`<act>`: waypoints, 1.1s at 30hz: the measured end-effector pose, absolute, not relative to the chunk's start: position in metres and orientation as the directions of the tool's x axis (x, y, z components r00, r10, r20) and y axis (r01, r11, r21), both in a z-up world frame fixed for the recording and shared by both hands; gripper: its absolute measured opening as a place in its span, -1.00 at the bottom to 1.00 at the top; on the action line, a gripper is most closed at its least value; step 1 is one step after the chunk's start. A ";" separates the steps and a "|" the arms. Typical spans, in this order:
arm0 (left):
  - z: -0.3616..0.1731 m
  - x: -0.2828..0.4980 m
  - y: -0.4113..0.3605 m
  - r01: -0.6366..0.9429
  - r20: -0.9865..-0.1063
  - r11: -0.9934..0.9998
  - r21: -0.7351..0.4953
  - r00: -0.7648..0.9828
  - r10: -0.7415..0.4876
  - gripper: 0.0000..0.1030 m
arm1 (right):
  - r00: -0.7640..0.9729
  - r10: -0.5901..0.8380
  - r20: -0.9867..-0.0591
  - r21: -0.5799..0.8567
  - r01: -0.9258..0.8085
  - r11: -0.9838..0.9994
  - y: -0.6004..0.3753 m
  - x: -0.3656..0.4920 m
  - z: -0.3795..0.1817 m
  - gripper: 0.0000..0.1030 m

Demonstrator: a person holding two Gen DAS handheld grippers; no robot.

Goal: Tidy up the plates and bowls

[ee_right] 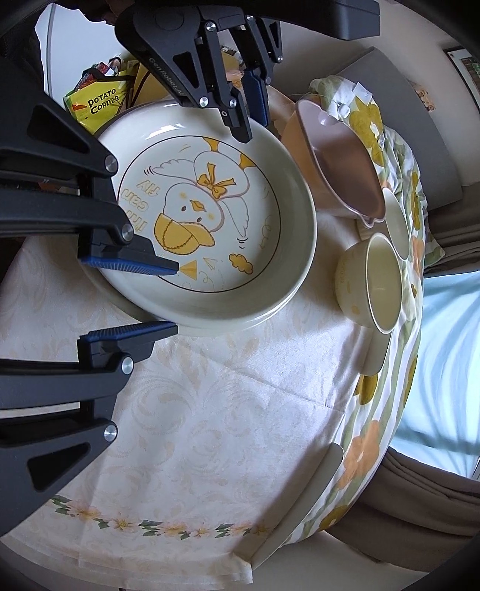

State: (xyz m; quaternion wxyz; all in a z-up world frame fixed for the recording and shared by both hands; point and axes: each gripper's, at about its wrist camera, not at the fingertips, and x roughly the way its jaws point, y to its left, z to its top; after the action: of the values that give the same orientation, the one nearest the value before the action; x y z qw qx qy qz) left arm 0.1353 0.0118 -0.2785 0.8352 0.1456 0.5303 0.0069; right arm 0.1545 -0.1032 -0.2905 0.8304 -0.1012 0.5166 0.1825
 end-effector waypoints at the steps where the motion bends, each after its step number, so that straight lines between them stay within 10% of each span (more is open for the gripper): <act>1: -0.278 0.136 0.012 0.139 -0.886 0.960 0.245 0.434 0.164 -0.68 | 0.396 0.202 -0.896 0.026 -0.408 0.913 -0.104 0.155 -0.290 -0.54; 9: -0.268 0.141 0.022 0.068 -0.902 0.980 0.187 0.408 0.144 -0.66 | 0.399 0.284 -0.872 0.118 -0.393 0.912 -0.117 0.164 -0.271 -0.52; 13: -0.258 0.143 0.031 0.016 -0.903 0.992 0.127 0.417 0.109 -0.59 | 0.416 0.349 -0.840 0.169 -0.410 0.896 -0.124 0.171 -0.255 0.21; 15: -0.252 0.142 0.041 -0.024 -0.902 0.996 0.085 0.423 0.088 -0.37 | 0.410 0.391 -0.824 0.204 -0.428 0.880 -0.125 0.176 -0.249 0.24; 17: -0.245 0.140 0.053 -0.063 -0.896 0.997 0.041 0.440 0.064 0.68 | 0.407 0.415 -0.814 0.216 -0.451 0.866 -0.121 0.182 -0.245 0.37; 19: -0.232 0.134 0.069 -0.118 -0.874 0.993 0.016 0.481 0.071 0.95 | 0.400 0.438 -0.805 0.227 -0.474 0.851 -0.115 0.189 -0.241 0.71; 33: -0.241 0.170 0.191 -0.343 -0.882 0.903 -0.259 0.465 -0.076 0.95 | 0.279 0.463 -0.841 0.279 -0.510 0.814 -0.020 0.275 -0.238 0.88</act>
State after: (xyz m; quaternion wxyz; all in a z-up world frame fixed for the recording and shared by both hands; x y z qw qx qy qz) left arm 0.1701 0.1911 -0.2412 0.8309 -0.2049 0.5110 0.0802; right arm 0.2749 -0.0204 -0.2384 0.7995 -0.0226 0.5175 0.3041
